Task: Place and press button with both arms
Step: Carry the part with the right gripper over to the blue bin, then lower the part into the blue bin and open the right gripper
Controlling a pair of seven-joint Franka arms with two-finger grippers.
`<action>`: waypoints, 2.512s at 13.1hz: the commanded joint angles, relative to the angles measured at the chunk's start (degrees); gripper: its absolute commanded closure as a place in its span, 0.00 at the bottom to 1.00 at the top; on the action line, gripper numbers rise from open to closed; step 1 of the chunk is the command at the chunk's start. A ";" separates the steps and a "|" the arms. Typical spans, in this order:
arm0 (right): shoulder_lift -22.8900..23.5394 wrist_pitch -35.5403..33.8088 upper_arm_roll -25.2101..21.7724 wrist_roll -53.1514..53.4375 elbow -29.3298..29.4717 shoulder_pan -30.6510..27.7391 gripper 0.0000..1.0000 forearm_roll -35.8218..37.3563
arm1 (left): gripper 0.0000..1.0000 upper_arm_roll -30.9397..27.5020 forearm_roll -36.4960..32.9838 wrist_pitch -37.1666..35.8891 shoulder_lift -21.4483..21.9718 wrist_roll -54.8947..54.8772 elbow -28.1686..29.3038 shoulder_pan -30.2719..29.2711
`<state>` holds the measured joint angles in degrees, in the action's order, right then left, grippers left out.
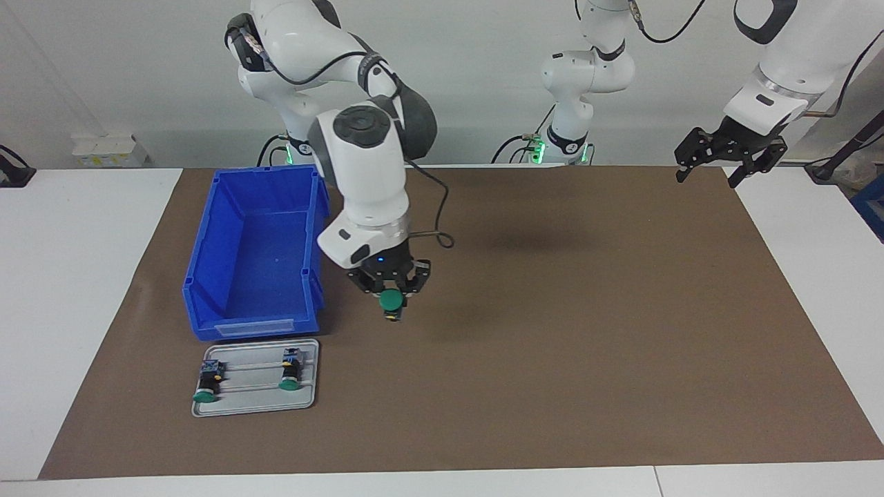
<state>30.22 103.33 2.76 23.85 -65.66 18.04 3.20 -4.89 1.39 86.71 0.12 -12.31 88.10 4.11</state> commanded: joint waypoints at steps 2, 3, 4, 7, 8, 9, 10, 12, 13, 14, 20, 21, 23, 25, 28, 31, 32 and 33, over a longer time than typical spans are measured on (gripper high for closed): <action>-12.70 1.61 0.93 -7.31 -18.41 -6.33 1.00 -2.75 | 0.00 0.41 -0.86 0.31 1.64 -0.69 1.81 -0.59; -15.69 3.09 0.93 -11.25 -22.54 -8.88 1.00 -4.94 | 0.00 0.41 -0.86 0.31 1.64 -0.69 1.81 -0.59; -18.42 4.24 0.93 -15.55 -26.06 -11.34 1.00 -6.00 | 0.00 0.41 -0.86 0.31 1.64 -0.69 1.81 -0.59; -24.67 7.04 0.93 -24.27 -36.53 -18.11 1.00 -8.29 | 0.00 0.41 -0.86 0.31 1.64 -0.69 1.81 -0.59; -25.82 11.07 0.85 -26.82 -39.95 -19.09 1.00 -8.65 | 0.00 0.41 -0.86 0.31 1.64 -0.69 1.81 -0.59; -26.61 15.80 0.85 -27.97 -42.94 -19.10 1.00 -8.65 | 0.00 0.41 -0.86 0.31 1.64 -0.69 1.81 -0.59; -26.79 18.46 0.85 -27.81 -44.19 -19.01 1.00 -8.56 | 0.00 0.41 -0.86 0.31 1.64 -0.69 1.81 -0.59; -26.53 18.84 0.85 -28.07 -44.64 -19.01 1.00 -8.65 | 0.00 0.41 -0.86 0.31 1.64 -0.69 1.81 -0.59; -26.79 18.84 0.85 -28.25 -45.78 -19.10 1.00 -8.65 | 0.00 0.41 -0.86 0.31 1.64 -0.69 1.81 -0.59; -27.84 19.01 0.85 -28.25 -47.61 -19.18 1.00 -8.65 | 0.00 0.41 -0.86 0.31 1.64 -0.69 1.81 -0.59; -31.54 33.22 0.76 -28.25 -60.62 -19.97 1.00 -8.65 | 0.00 0.41 -0.86 0.31 1.64 -0.69 1.81 -0.59; -31.45 37.00 0.76 -28.42 -63.16 -20.50 1.00 -8.65 | 0.00 0.41 -0.86 0.31 1.64 -0.69 1.81 -0.59; -31.28 42.38 0.76 -28.51 -66.61 -21.12 1.00 -8.65 | 0.00 0.41 -0.86 0.31 1.64 -0.69 1.81 -0.59; -30.66 43.88 0.76 -28.43 -67.67 -21.56 1.00 -8.65 | 0.00 0.41 -0.86 0.31 1.64 -0.69 1.81 -0.59; -29.17 50.55 0.76 -28.25 -71.26 -21.65 1.00 -8.65 | 0.00 0.41 -0.86 0.31 1.64 -0.69 1.81 -0.59; -27.59 52.23 0.76 -27.81 -71.89 -21.64 1.00 -8.65 | 0.00 0.41 -0.86 0.31 1.64 -0.69 1.81 -0.59; -27.06 53.89 0.76 -27.90 -72.41 -21.65 1.00 -8.65 | 0.00 0.41 -0.86 0.31 1.64 -0.69 1.81 -0.59; -26.71 55.48 0.76 -27.81 -73.11 -21.56 1.00 -8.65 | 0.00 0.41 -0.86 0.31 1.64 -0.69 1.81 -0.59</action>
<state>3.05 155.44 2.99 -2.72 -137.26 -2.72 -4.00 -4.89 1.39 86.71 0.12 -12.32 88.10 4.11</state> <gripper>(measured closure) 0.665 0.000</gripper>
